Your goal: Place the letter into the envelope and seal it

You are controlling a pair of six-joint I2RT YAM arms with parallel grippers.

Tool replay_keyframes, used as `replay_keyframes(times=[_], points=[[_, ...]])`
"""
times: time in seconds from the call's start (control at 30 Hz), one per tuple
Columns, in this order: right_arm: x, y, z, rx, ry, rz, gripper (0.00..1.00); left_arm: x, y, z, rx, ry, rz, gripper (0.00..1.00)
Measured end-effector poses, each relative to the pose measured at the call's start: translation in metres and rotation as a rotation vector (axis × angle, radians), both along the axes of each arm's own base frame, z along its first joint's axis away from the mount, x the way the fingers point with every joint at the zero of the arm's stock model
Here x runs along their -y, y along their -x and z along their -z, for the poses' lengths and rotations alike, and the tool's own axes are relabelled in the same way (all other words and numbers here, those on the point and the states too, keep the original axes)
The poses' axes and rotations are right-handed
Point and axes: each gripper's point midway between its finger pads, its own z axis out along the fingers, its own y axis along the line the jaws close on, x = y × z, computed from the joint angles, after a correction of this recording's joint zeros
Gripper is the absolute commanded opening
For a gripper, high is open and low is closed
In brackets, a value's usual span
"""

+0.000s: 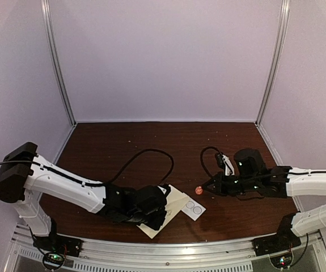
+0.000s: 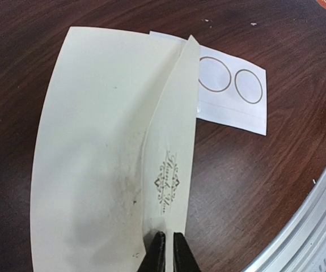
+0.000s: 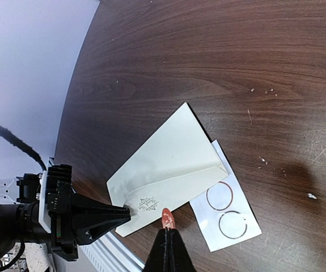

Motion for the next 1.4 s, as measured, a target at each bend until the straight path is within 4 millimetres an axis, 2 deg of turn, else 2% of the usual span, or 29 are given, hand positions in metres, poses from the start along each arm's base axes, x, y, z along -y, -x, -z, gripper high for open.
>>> replay_keyframes(times=[0.3, 0.57, 0.87, 1.2, 1.4], points=[[-0.017, 0.006, 0.010, -0.014, -0.004, -0.049, 0.00, -0.015, 0.002, 0.018, -0.012, -0.026, -0.021, 0.05], [-0.041, 0.008, 0.021, -0.015, -0.027, -0.089, 0.00, -0.023, 0.003, 0.029, -0.021, -0.019, -0.034, 0.04], [-0.075, 0.015, 0.036, -0.037, -0.054, -0.154, 0.00, -0.020, 0.001, 0.029, -0.023, 0.032, -0.047, 0.03], [-0.102, 0.017, 0.056, -0.074, -0.096, -0.201, 0.00, -0.020, 0.000, 0.030, -0.026, 0.047, -0.055, 0.01], [-0.116, 0.012, 0.059, -0.067, -0.124, -0.220, 0.00, -0.020, 0.000, 0.030, -0.027, 0.047, -0.057, 0.01]])
